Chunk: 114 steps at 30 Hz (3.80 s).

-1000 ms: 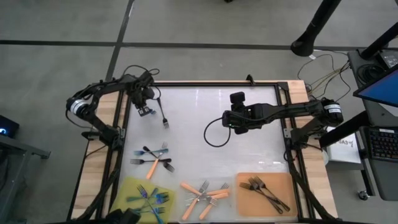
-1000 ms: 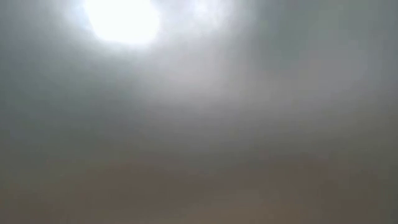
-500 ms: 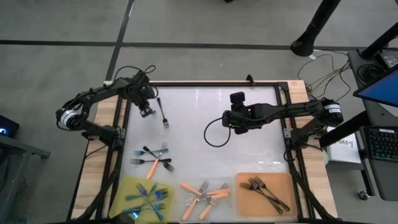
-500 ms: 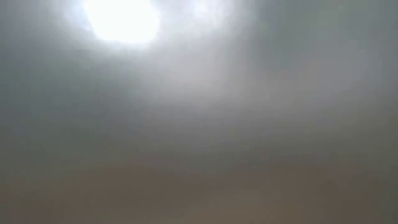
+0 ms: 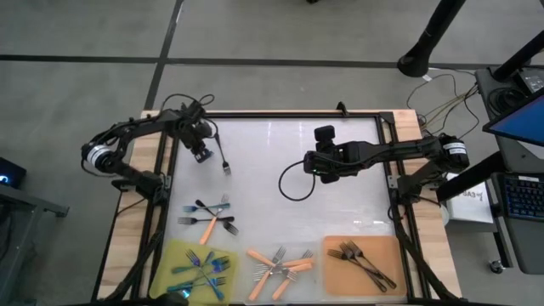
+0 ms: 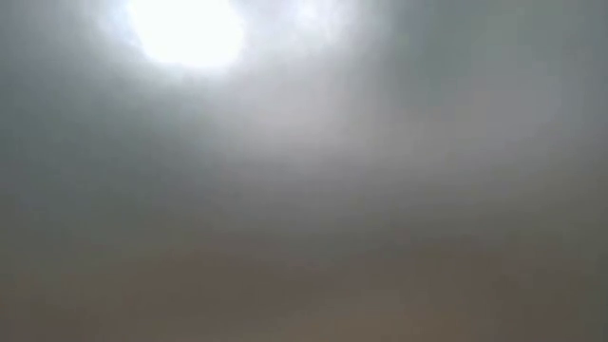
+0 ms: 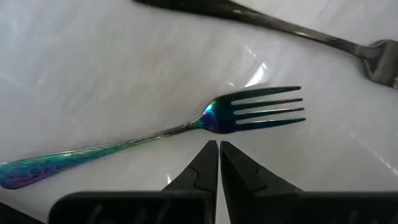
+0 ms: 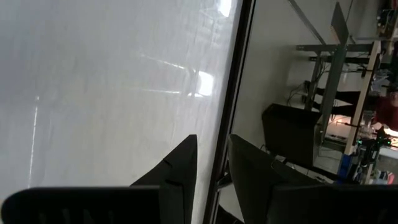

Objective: Sort silverware by color (type)
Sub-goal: Put the blue fork into the yellow bin

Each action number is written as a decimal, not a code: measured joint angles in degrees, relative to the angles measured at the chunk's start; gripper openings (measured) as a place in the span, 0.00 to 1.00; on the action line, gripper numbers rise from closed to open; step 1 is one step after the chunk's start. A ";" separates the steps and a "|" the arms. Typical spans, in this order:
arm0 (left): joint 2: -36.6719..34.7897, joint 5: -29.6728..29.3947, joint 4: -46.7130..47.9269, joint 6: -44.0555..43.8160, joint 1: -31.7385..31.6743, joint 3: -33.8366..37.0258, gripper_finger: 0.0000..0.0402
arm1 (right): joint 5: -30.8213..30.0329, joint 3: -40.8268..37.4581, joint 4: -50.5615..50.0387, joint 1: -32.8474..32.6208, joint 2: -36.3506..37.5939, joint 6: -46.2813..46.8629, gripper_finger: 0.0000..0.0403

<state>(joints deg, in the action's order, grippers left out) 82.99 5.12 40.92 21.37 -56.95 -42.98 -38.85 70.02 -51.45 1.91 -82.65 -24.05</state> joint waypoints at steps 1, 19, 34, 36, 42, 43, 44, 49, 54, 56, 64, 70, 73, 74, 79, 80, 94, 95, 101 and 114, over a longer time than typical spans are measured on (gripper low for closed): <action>0.60 -0.18 -0.09 -0.54 0.06 -0.08 0.00 | 0.00 0.00 -0.01 0.01 0.00 0.00 0.20; 6.33 0.02 3.13 -4.40 3.35 -4.51 0.00 | 0.00 0.00 0.14 0.00 0.02 0.00 0.20; 6.33 3.45 2.52 -5.56 7.92 -5.72 0.00 | 0.00 0.00 1.06 0.01 0.02 0.00 0.20; 6.33 4.47 2.72 -5.88 8.06 -6.01 0.00 | -0.01 0.00 1.07 -0.01 0.02 0.00 0.20; 6.33 9.90 2.38 -6.93 9.71 -7.57 0.00 | 0.00 0.00 1.21 0.01 0.02 0.00 0.20; 6.33 11.48 1.97 -7.01 10.05 -7.88 0.00 | -0.01 0.00 1.24 -0.01 0.02 0.00 0.20; 6.33 12.54 1.74 -7.11 10.59 -8.26 0.00 | 0.00 0.00 1.24 0.00 0.02 0.00 0.20; 6.31 3.72 3.87 -8.37 11.76 -11.23 0.00 | -0.02 0.00 1.24 0.00 0.02 0.00 0.20; 6.67 -3.97 8.48 -13.73 10.69 -12.33 0.00 | -0.02 0.00 1.25 -0.01 0.02 0.00 0.20; 7.42 -2.55 8.25 -15.40 10.75 -12.03 0.00 | 0.00 0.00 1.26 -0.02 0.02 0.00 0.20; 13.87 -1.14 8.39 -18.62 11.49 -12.17 0.00 | 0.00 0.00 1.28 -0.02 0.02 0.00 0.20; 14.37 -0.86 9.03 -19.00 12.19 -13.37 0.00 | -0.01 0.00 1.32 0.00 0.02 0.00 0.20; 14.06 1.93 9.14 -19.74 12.51 -14.24 0.00 | -0.02 0.00 1.34 -0.01 0.02 0.00 0.20; 14.04 2.88 9.03 -20.08 12.67 -14.57 0.00 | 0.00 0.00 1.33 0.00 0.02 0.00 0.20; 14.04 8.70 9.10 -20.55 13.98 -16.56 0.00 | -0.02 0.00 1.40 0.01 0.02 0.00 0.20; 14.04 10.09 9.21 -20.57 14.39 -17.06 0.00 | -0.01 0.00 1.41 0.00 0.02 0.00 0.20; 14.04 -5.60 17.49 -24.31 13.63 -20.97 0.00 | -0.02 0.00 1.57 -0.01 0.02 0.00 0.20; 14.11 -5.57 17.11 -24.64 13.61 -20.63 0.00 | -0.02 0.00 1.63 0.00 0.02 0.00 0.20; 17.90 -3.54 16.64 -25.16 13.55 -19.44 0.00 | -0.02 0.00 2.41 0.01 0.02 0.00 0.20; 22.85 -0.46 16.22 -22.61 14.07 -23.02 0.00 | -0.02 0.00 2.96 0.00 0.02 0.00 0.20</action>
<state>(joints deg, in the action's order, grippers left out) 105.84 4.66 57.14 -1.24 -42.88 -66.00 -38.87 70.02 -48.49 1.91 -82.63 -24.05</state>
